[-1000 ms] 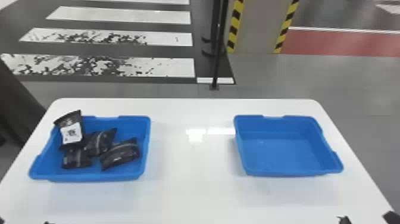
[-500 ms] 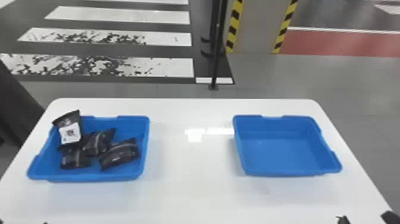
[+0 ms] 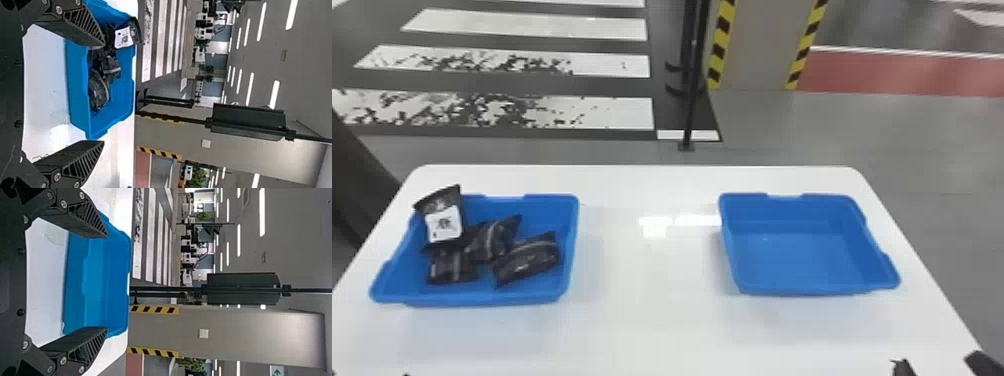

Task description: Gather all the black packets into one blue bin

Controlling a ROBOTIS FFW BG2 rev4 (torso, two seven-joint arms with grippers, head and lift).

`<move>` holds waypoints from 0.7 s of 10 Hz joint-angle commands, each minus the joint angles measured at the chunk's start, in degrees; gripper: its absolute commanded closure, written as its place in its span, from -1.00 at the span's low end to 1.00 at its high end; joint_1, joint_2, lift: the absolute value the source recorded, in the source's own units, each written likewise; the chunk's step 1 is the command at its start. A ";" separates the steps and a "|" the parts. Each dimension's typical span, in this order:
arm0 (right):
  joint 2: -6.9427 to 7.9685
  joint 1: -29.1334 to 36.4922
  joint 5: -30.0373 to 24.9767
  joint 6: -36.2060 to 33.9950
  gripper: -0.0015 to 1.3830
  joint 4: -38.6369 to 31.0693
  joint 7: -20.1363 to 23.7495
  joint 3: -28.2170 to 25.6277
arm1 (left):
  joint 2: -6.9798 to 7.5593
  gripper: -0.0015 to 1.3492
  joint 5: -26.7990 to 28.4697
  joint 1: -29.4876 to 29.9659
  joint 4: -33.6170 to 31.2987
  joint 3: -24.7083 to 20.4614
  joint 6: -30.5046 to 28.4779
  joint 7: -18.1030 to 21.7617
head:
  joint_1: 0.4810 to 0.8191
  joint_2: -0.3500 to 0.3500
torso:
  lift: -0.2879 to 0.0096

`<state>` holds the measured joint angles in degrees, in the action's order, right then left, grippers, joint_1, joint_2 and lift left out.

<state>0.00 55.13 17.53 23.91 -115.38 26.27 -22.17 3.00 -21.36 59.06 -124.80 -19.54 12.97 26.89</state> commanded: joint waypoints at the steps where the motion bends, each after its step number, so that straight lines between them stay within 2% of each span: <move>1: 0.05 -0.15 -0.05 0.00 -0.71 0.00 0.00 0.00 | -0.01 -0.78 0.00 0.00 0.00 0.01 -0.17 0.00 | 0.27 -0.26 | 0.20; 7: 0.05 -0.29 0.06 0.00 -0.71 0.28 0.00 0.00 | -0.01 -0.78 0.00 -0.28 0.00 -0.11 -0.87 0.18 | 0.27 -0.27 | 0.20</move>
<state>0.00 54.87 17.61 23.91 -115.10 26.27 -22.17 2.99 -21.40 58.80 -124.73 -19.63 11.98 27.07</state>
